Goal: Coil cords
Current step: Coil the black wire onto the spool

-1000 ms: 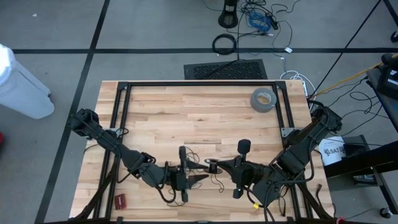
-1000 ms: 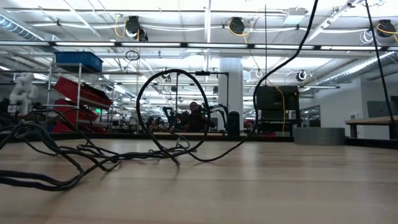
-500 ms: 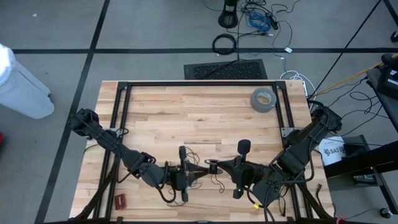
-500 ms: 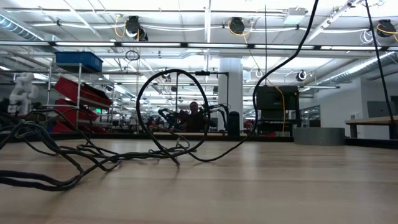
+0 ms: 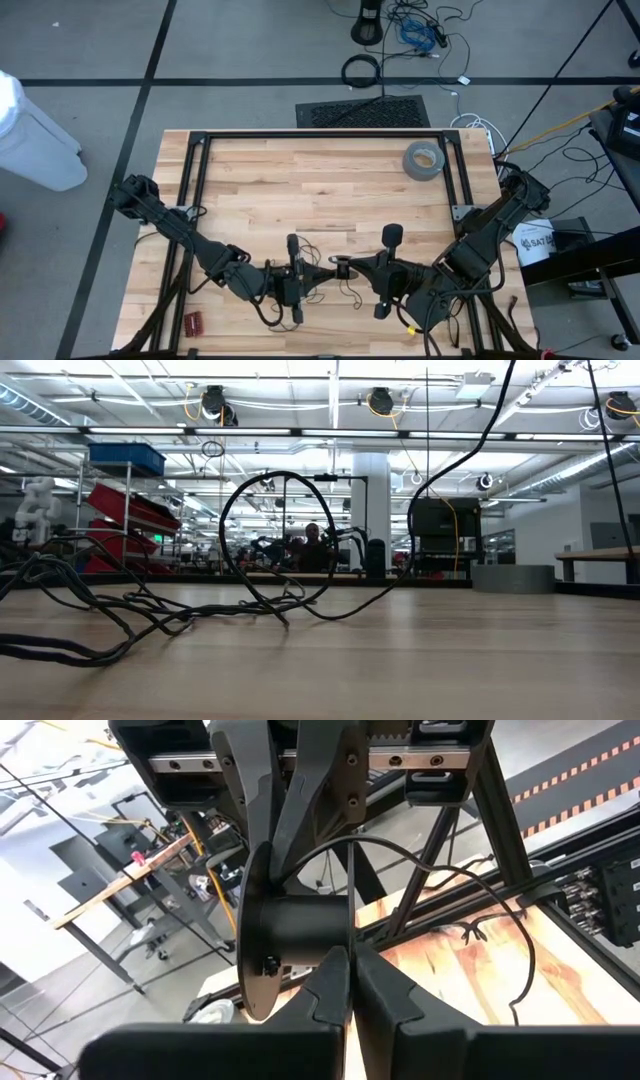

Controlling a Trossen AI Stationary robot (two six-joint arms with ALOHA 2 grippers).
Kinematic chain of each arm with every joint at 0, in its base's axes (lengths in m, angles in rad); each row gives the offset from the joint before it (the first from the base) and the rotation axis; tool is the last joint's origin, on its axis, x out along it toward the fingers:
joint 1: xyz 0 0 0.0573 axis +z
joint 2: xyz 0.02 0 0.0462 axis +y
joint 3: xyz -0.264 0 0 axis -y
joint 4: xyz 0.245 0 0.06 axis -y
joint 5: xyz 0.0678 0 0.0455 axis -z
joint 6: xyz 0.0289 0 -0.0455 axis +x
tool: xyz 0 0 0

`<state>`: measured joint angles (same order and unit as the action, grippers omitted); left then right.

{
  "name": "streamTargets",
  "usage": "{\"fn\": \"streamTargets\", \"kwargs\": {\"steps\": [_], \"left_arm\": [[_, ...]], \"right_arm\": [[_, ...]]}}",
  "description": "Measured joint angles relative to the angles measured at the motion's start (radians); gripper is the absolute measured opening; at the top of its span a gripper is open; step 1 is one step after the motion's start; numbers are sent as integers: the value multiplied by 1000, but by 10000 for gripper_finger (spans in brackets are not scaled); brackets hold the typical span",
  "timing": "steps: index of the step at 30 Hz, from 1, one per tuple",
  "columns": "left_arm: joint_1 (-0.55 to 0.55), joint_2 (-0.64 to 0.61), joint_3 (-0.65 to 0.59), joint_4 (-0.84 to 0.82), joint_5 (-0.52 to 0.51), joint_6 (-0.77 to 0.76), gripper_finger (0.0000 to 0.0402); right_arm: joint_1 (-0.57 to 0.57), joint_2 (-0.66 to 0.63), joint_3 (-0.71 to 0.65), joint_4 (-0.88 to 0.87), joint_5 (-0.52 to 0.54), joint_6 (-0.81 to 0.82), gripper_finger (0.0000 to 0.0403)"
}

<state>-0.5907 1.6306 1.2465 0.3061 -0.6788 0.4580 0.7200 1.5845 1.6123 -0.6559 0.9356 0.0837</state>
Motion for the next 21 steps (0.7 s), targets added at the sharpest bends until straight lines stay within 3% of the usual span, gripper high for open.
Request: {"fn": "streamTargets", "kwargs": {"steps": [14, 21], "left_arm": [[-1, 0, 0, -13, -31, 14, 12], [-8, -3, 0, -38, -64, 22, 12]], "right_arm": [[4, 0, 0, 1, 8, 3, 57], [25, -1, 0, 0, 13, -4, 66]]}}
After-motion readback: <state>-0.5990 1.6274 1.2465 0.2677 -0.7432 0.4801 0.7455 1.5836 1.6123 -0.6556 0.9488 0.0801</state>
